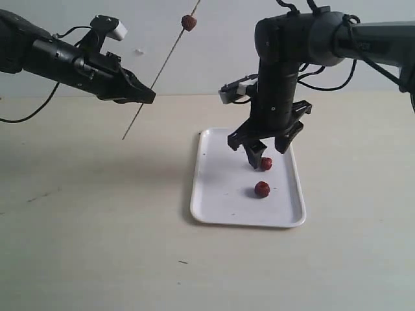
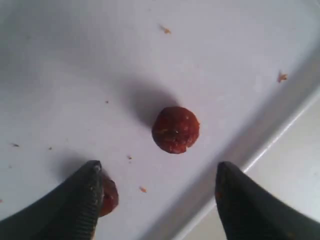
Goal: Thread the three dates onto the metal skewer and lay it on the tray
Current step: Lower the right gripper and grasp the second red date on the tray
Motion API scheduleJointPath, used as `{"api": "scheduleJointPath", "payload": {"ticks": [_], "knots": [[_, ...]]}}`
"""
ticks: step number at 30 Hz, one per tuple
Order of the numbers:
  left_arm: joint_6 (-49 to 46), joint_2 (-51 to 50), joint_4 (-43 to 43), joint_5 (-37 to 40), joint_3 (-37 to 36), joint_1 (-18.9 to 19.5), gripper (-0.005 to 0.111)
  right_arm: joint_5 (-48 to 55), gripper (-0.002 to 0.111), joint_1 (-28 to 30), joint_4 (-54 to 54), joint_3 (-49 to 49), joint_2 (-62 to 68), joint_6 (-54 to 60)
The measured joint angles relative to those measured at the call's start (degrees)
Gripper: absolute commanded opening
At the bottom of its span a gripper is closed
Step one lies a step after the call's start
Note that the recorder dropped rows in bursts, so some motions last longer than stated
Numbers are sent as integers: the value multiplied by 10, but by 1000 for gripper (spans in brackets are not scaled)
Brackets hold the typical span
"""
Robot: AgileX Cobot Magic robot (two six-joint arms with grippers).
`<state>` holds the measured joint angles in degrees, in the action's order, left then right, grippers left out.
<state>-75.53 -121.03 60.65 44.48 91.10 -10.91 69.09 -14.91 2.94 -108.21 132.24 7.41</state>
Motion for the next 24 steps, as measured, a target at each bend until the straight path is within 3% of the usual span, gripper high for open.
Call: {"api": "scheduleJointPath", "payload": {"ticks": [8, 15, 24], "knots": [[1, 0, -15, 0, 0, 0, 0, -71, 62, -2, 57, 3, 9, 281], [1, 0, -24, -6, 0, 0, 0, -94, 62, -2, 57, 3, 9, 355], [1, -3, -29, -20, 0, 0, 0, -44, 58, -2, 14, 3, 9, 456]]}}
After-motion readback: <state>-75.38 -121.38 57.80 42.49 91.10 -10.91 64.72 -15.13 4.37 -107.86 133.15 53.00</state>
